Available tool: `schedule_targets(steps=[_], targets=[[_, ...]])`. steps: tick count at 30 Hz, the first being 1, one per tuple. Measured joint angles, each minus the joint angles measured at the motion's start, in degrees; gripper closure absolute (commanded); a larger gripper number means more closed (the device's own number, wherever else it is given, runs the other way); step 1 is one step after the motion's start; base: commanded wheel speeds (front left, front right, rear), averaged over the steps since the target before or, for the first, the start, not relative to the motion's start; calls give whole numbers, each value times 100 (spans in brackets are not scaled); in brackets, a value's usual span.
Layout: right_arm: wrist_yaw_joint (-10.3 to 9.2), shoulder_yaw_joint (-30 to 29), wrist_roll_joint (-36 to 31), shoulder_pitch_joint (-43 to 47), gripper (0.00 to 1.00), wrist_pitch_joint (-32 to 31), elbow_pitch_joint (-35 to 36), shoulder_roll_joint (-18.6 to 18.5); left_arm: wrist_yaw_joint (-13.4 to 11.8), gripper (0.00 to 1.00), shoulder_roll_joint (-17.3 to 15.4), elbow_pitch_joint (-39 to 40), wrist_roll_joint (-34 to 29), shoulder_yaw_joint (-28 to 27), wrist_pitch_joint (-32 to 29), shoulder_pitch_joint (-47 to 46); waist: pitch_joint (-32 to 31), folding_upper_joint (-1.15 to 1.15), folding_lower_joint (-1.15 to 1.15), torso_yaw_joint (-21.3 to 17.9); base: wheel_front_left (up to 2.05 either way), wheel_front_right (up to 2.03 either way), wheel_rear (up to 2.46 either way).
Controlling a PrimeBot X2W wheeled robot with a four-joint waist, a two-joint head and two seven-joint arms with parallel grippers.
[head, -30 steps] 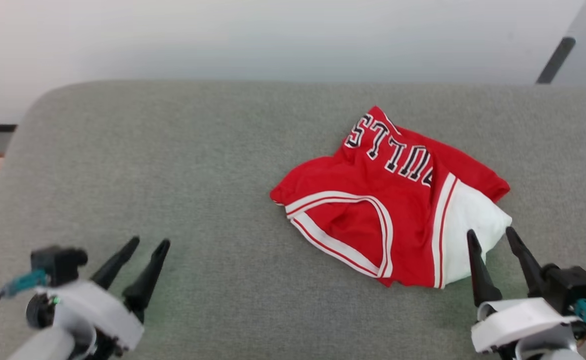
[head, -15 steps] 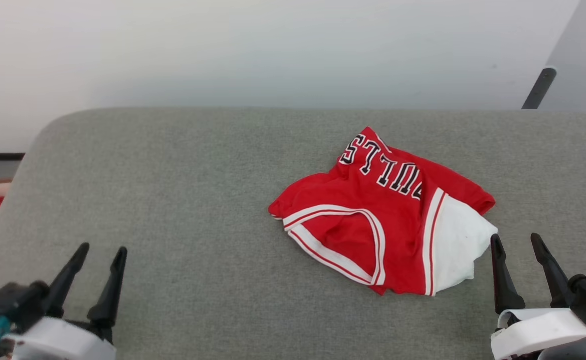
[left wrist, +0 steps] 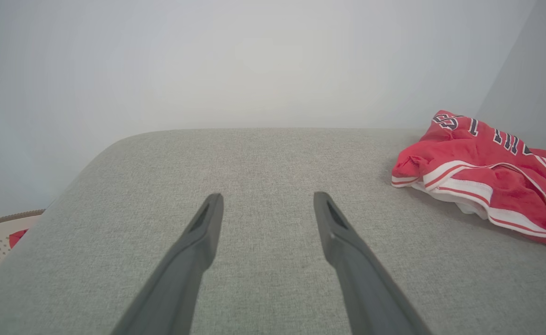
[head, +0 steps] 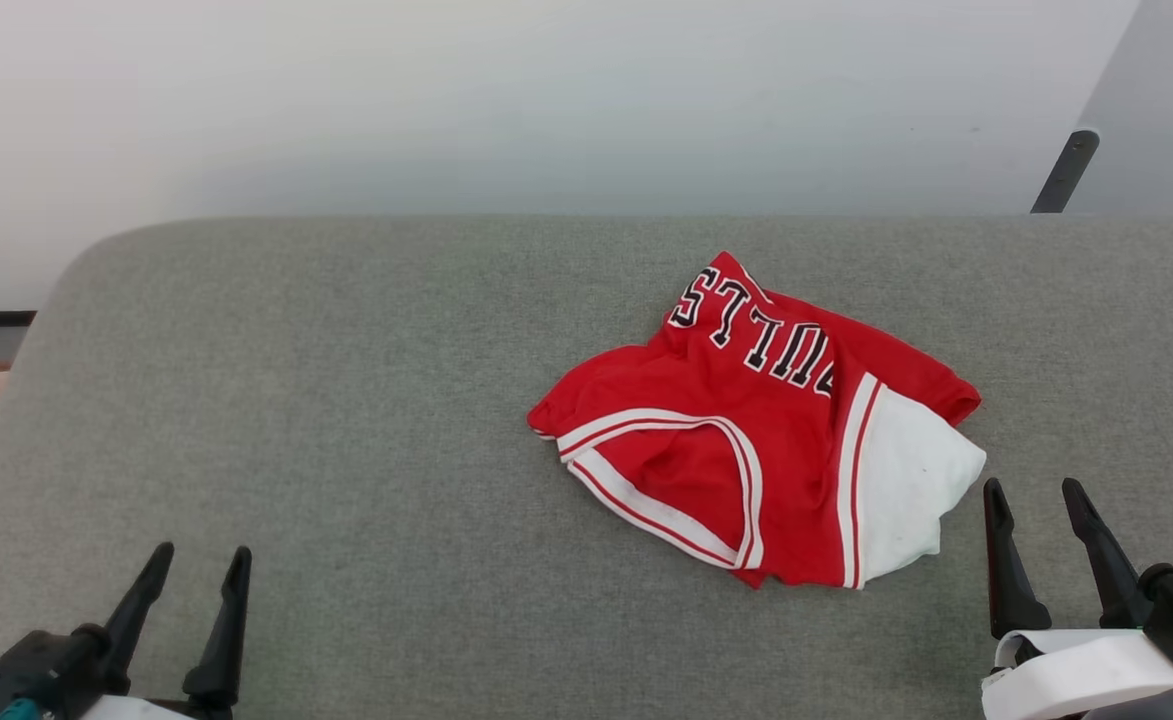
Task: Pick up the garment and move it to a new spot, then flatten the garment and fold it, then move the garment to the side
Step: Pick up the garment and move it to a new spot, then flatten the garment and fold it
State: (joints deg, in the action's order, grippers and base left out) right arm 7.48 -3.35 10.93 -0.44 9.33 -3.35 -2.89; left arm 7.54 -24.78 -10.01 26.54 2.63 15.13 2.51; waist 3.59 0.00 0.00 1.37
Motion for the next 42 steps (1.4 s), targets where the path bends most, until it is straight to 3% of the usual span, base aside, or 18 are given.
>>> schedule_targets(steps=[8,14,18,22,25,29,33,34,35,36,42], targets=[[1,47,-12,-51,0,-41,-53,-1,0,0,-16,111,1,18,1,-1,44,0,0,5,0,0,0],[1,236,-441,-470,0,-750,-105,5,0,0,-27,269,32,-78,1,-5,182,0,0,-16,0,0,0],[1,176,-614,-1048,0,-2019,-53,2,0,0,-60,407,103,-89,1,-51,374,0,0,-23,0,0,0],[3,65,-326,-1325,0,-4281,-99,11,0,0,-103,445,254,-71,1,-133,597,0,0,-9,0,0,0],[2,-113,-420,-1563,0,-5500,156,-3,0,0,-146,449,344,-13,0,-225,770,0,0,22,0,0,0],[2,-324,-311,-1760,0,-6359,277,-3,0,0,-207,467,480,18,1,-367,1006,0,0,81,0,0,0],[2,-369,-342,-1919,0,-6513,182,-2,0,0,-285,475,584,87,1,-520,1242,0,0,148,0,0,0],[2,-374,-313,-1950,51,-6436,157,-4,0,0,-301,472,603,96,1,-554,1295,0,0,165,0,0,0],[2,-372,-246,-1976,80,-6362,119,0,0,0,-321,472,624,90,1,-578,1346,0,0,180,0,0,0],[2,-369,-214,-2006,100,-6292,74,1,0,0,-345,472,632,77,1,-586,1395,0,0,192,0,0,0],[5,-813,-259,-2000,100,-5918,236,25,0,0,-431,498,693,1,1,-600,1579,0,0,126,0,0,0]])
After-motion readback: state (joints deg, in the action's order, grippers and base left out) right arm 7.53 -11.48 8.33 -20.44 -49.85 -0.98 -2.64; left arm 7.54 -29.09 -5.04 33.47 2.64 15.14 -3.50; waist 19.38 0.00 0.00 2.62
